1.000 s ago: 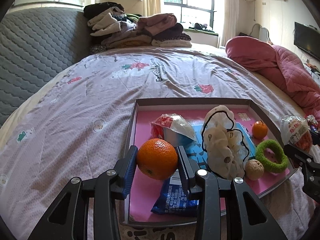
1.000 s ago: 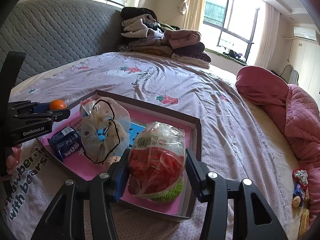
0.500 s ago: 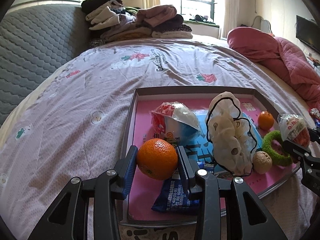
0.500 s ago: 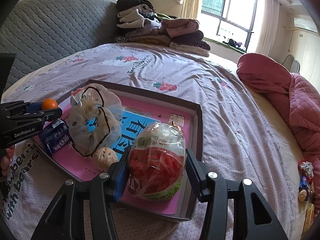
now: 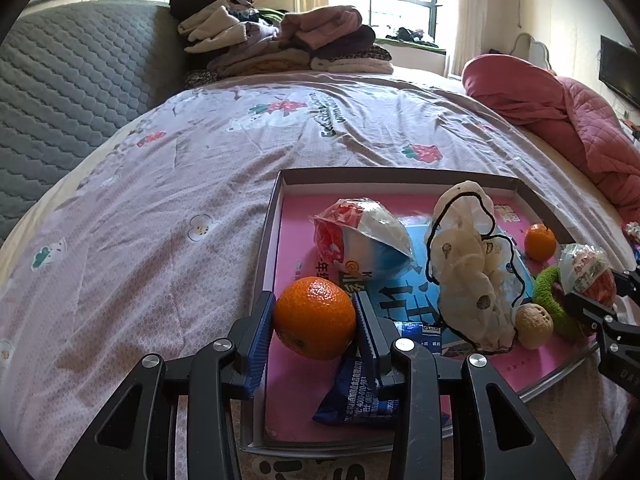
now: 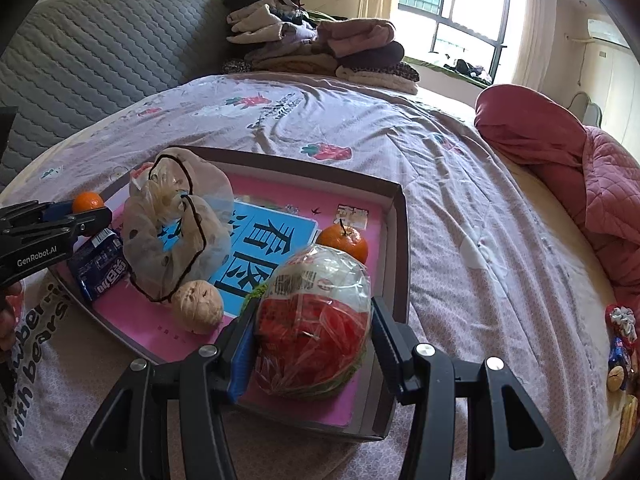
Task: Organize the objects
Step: 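Lower the orange with the left tool while the right tool lowers the wrapped item into the tray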
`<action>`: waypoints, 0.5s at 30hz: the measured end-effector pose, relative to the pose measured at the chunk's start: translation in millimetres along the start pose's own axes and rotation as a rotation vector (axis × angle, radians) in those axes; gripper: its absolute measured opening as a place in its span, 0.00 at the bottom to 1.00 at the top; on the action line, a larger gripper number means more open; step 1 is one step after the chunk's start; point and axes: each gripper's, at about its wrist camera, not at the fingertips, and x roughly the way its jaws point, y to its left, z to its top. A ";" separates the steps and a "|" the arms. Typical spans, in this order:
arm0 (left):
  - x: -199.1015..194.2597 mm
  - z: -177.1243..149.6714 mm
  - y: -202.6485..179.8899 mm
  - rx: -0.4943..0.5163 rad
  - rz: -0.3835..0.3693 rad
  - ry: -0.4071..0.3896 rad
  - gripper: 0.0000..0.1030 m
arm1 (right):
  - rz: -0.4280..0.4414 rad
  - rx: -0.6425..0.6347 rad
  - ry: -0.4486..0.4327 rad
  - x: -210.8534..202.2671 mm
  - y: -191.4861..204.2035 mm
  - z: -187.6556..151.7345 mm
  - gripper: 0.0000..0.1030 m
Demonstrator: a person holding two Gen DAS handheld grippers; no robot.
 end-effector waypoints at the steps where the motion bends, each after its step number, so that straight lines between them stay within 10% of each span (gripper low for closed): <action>1: 0.5 0.0 0.1 0.000 0.000 0.002 0.39 | 0.001 -0.003 0.003 0.3 1.1 -0.5 0.51; 15: 2.7 -0.7 6.3 -0.028 -0.026 0.003 0.41 | -0.007 0.003 0.017 1.8 5.6 -1.4 0.51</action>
